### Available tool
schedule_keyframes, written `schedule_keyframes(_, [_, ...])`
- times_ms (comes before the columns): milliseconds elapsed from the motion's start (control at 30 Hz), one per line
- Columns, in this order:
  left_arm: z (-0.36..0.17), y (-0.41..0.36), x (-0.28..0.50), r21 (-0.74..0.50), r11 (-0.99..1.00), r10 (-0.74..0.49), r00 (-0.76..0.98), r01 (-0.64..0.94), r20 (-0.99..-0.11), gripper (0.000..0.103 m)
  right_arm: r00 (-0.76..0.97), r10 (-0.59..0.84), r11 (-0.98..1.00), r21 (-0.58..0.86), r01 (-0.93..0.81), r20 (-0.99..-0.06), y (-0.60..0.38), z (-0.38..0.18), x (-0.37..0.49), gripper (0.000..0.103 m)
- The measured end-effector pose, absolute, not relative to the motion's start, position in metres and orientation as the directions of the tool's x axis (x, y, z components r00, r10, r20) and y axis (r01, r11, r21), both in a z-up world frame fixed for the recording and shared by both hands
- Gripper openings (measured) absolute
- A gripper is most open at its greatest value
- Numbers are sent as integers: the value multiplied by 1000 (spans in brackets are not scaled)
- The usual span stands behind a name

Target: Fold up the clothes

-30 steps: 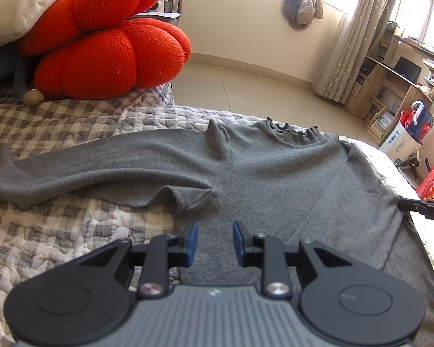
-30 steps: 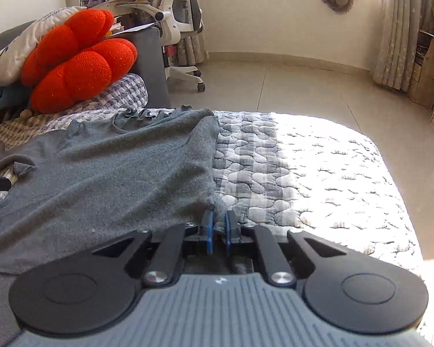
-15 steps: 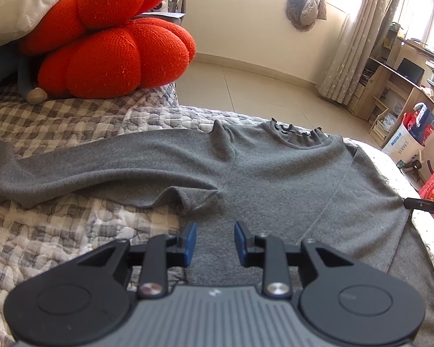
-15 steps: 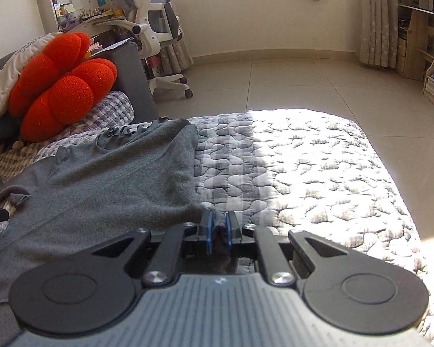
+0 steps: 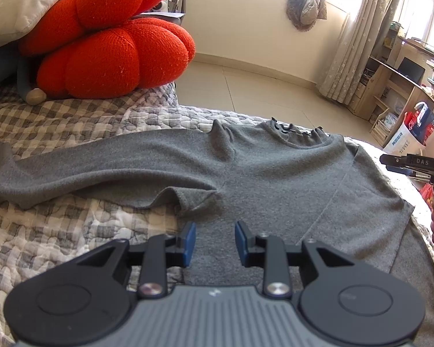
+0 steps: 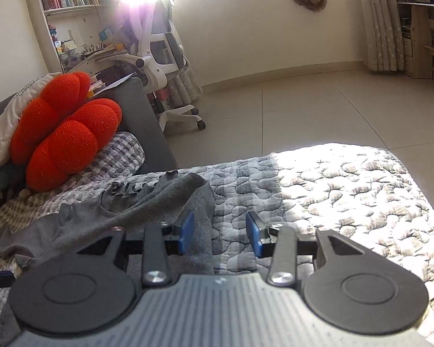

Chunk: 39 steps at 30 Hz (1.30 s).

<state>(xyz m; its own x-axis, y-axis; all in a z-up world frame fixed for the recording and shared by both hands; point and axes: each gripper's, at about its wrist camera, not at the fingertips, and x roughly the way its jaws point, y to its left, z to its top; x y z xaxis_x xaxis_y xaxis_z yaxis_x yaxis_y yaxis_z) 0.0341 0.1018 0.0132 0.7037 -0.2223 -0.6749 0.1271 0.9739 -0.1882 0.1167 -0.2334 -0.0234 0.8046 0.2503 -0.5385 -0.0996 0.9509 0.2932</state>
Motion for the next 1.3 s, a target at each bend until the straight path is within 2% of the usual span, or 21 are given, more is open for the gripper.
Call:
schedule_keyframes(133, [10,103,37,-183,975,-220,698,128,-682,30,758,273,957,249,-150,-592,-220,-36,145,43])
schedule_keyframes(167, [10,103,37,-184,974,-221,696,129,-683,30,753,271,959,234,-159,-599,-216,-40,147,40])
schedule_keyframes(200, [9,102,38,-185,974,-224,694,131,-684,31,759,258,965,197,-173,-598,-211,-41,146,33])
schedule_keyframes(233, [9,102,39,-185,974,-225,694,133,-684,31,764,241,971,155,-185,-599,-207,-38,146,11])
schedule_keyframes(267, [9,102,39,-184,974,-225,694,134,-684,31,772,221,975,113,-192,-596,-205,-34,146,6])
schedule_keyframes(400, [10,102,38,-175,975,-218,701,133,-679,31,806,165,971,-52,-235,-568,-193,-24,146,6])
schedule_keyframes(500, [9,105,40,-177,976,-214,699,126,-682,33,795,136,966,-98,-239,-591,-185,-44,153,6])
schedule_keyframes(533, [8,106,41,-175,977,-209,697,121,-686,33,807,122,964,-122,-234,-578,-183,-49,152,6])
schedule_keyframes(600, [7,108,41,-173,979,-200,697,111,-689,33,820,83,966,-158,-207,-567,-181,-45,152,20])
schedule_keyframes(633, [8,109,41,-175,979,-197,699,103,-688,33,827,50,969,-174,-176,-560,-182,-41,152,44])
schedule_keyframes(667, [8,111,41,-179,979,-193,702,95,-685,33,843,16,974,-184,-136,-538,-185,-37,151,50])
schedule_keyframes(767, [11,122,42,-198,979,-174,718,51,-674,34,867,26,980,-158,-121,-498,-193,-27,142,50])
schedule_keyframes(867, [13,142,43,-251,967,-147,736,-32,-661,38,862,78,972,-153,-176,-500,-187,-21,130,50])
schedule_keyframes(933, [14,163,44,-320,941,-135,745,-111,-654,42,840,122,959,-154,-236,-528,-176,-22,122,50])
schedule_keyframes(1100, [7,225,43,-502,813,-117,764,-293,-635,42,756,172,928,-153,-339,-632,-156,-41,108,50])
schedule_keyframes(1200, [3,257,38,-540,749,-56,775,-384,-629,43,760,154,948,-123,-294,-631,-157,-37,106,50])
schedule_keyframes(1300, [-2,288,32,-589,674,-14,791,-445,-612,45,805,151,959,-114,-261,-574,-157,-15,91,50])
